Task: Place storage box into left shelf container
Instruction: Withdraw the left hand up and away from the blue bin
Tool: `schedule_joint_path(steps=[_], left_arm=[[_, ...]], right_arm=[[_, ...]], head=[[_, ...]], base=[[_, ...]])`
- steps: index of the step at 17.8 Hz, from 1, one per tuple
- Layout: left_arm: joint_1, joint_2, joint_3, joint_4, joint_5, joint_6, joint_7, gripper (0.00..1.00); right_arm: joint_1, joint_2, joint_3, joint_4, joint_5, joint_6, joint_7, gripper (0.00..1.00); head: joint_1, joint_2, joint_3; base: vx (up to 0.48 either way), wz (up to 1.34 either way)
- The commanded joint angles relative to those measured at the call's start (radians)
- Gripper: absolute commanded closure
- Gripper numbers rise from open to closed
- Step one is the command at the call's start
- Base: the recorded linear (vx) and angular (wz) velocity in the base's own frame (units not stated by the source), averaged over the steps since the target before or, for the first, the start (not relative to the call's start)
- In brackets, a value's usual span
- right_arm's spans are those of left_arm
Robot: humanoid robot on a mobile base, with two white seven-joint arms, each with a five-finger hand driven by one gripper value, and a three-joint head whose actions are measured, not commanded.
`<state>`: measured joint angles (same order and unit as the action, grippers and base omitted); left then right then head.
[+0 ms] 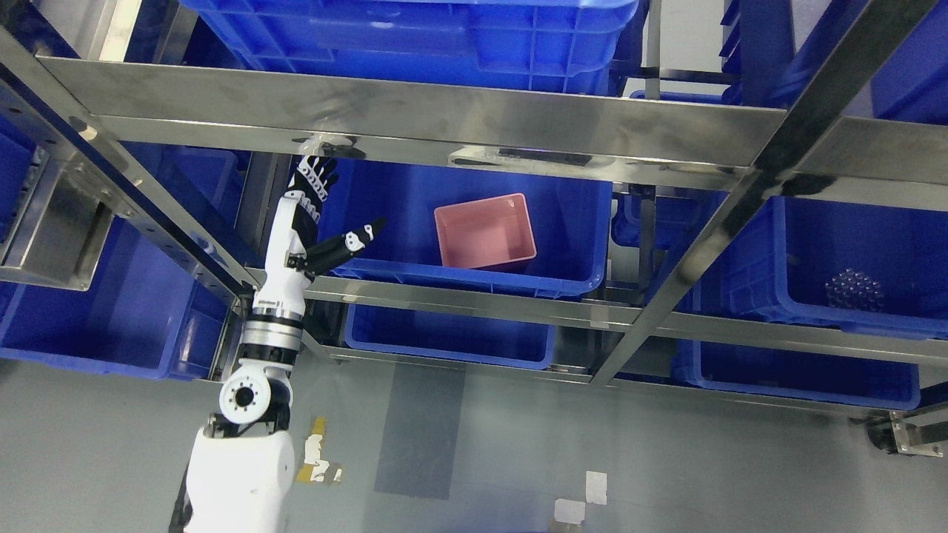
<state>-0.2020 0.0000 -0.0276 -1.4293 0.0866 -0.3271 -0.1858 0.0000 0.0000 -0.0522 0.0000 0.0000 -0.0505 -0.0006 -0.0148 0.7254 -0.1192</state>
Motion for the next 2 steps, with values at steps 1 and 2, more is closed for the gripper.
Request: schedule_joint_path(steps=[1,2], left_arm=[[0.111,0.017,-0.029,-0.212,0.018,-0.030,-0.001,0.00],[0.112,0.017,-0.029,-0.212,0.018,-0.030,-0.001,0.00]], right_arm=[[-0.003,-0.017,0.000,-0.017,-0.021,0.001,-0.002,0.00],[-0.003,-0.017,0.000,-0.017,-0.021,0.001,-0.002,0.00]], head=[[0.0000,0.000,0.000],[0.0000,0.000,0.000]], base=[[0.000,0.00],[0.000,0.00]])
